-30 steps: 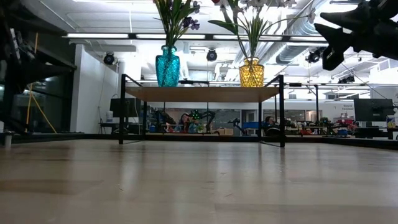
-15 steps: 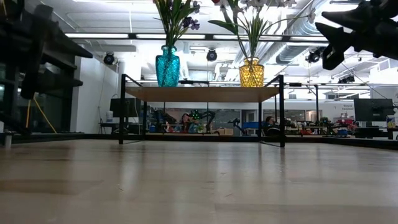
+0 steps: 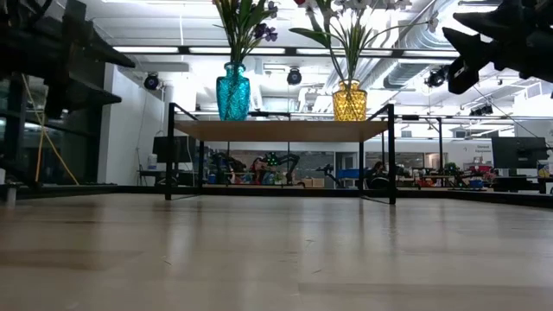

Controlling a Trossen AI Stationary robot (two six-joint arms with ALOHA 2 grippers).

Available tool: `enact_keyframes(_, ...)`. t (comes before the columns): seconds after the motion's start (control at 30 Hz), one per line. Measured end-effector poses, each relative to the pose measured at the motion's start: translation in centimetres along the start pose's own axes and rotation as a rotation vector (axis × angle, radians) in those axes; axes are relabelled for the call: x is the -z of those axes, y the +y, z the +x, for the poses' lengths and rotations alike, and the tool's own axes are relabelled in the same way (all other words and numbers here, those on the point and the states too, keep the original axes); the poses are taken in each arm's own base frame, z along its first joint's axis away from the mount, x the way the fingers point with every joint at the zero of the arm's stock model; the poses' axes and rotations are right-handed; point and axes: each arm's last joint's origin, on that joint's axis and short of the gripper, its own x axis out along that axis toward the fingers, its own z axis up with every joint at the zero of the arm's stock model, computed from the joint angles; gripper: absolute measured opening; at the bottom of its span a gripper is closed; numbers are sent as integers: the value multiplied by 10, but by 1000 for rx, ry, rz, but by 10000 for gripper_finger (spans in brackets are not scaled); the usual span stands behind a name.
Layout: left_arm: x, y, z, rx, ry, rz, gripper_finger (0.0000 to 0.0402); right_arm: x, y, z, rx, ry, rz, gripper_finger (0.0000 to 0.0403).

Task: Pick and place flowers into a vace then onto a shelf
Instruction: Return to Home Position

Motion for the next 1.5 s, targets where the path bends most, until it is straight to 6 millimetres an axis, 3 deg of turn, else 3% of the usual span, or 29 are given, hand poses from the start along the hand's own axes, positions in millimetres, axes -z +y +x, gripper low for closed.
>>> enact_keyframes(0.3,-16,-1,14,42,-35,133,397,4,-9,-2,163,-5,-70,99)
enact_keyframes(0.57,-21,7,24,-40,-76,138,397,7,-19,-8,295,25,-75,99)
enact_keyframes(0.83,-2,25,34,-107,-91,158,397,12,-28,-12,462,66,-151,99)
enact_keyframes(1.5,-2,27,36,-119,-121,189,397,11,-31,-14,578,48,-246,99)
